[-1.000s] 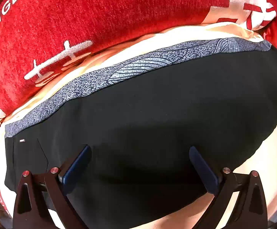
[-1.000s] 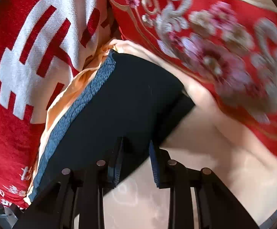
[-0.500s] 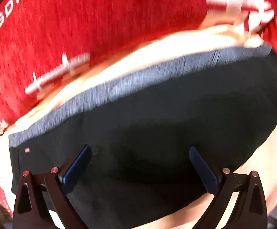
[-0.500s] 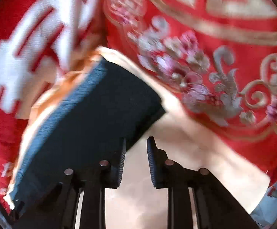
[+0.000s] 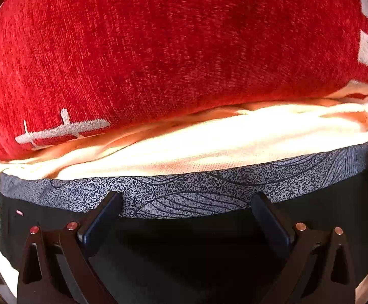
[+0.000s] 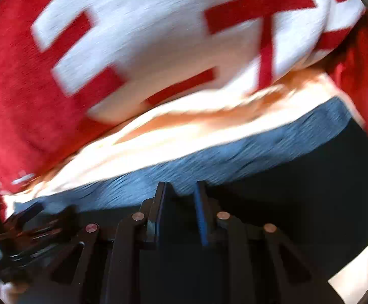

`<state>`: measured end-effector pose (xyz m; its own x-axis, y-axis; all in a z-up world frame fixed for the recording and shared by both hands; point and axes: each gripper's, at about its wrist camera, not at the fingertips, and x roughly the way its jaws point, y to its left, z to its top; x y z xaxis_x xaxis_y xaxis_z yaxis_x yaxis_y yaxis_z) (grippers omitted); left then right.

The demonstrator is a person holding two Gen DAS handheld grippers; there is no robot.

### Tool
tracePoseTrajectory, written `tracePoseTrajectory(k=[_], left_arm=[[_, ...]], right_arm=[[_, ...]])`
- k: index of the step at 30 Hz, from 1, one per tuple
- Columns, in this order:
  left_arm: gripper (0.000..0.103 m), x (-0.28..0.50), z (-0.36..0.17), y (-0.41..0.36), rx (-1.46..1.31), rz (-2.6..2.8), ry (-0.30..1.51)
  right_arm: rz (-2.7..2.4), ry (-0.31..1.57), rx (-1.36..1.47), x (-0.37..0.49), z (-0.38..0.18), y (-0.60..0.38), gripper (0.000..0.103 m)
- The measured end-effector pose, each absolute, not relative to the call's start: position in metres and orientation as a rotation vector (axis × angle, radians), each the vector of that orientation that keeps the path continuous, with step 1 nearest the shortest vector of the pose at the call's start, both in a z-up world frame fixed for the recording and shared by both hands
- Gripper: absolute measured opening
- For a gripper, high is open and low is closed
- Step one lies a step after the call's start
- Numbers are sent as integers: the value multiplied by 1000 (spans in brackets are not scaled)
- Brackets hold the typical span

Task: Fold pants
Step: 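Smooth the folded trousers flat with both grippers open, then lower the right gripper to the folded trouser end and close on it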

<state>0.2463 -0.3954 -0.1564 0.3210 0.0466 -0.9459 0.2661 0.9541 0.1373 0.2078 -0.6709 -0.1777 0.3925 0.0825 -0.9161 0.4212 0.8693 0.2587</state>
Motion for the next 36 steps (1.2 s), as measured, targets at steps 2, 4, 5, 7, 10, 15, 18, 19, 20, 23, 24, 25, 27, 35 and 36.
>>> tracePoseTrajectory(k=[2,4,5,7,10,15,18,19,20,23,24,25,27,35,36], left_arm=[[103,241,-155,-400,334,-154,1211],[103,238,-154,-403,358,-159,1199],[103,238,-154,-402,359,-161,1203],[103,239,-150,-401,362,-153,1218],[103,231,-133,-398,396,-150,1188],[103,185,-129,-394,443,-192,1242],[103,156,-134,-394,483,-212,1263],[103,149,-136,-397,495,-214,1257],[103,143,-136,-398,507,-207,1240],[103,140,-138,-396,484,-175,1237],[103,142,-138,-396,474,-170,1246],[103,144,-138,-395,463,-165,1259],[103,150,-140,-397,461,-156,1272],[103,155,-146,-398,480,-124,1249],[103,153,-146,-406,480,-120,1249]], right_arm=[[-301,1145,473,207,-177,-690,21],[-446,1146,439,200,-176,-722,21],[-485,1147,441,197,-176,-732,21],[-585,1154,472,184,-168,-758,25],[-565,1145,550,158,-148,-759,25],[-430,1209,518,129,-142,-718,25],[-379,1217,509,114,-141,-691,25],[-346,1201,523,109,-135,-686,25],[-305,1186,527,106,-131,-676,25],[-184,1208,447,112,-133,-637,25],[-134,1236,439,114,-141,-624,25],[-116,1260,441,114,-145,-626,25],[-124,1329,430,112,-164,-630,25],[-118,1384,474,99,-169,-635,25],[-130,1393,476,95,-169,-635,25]])
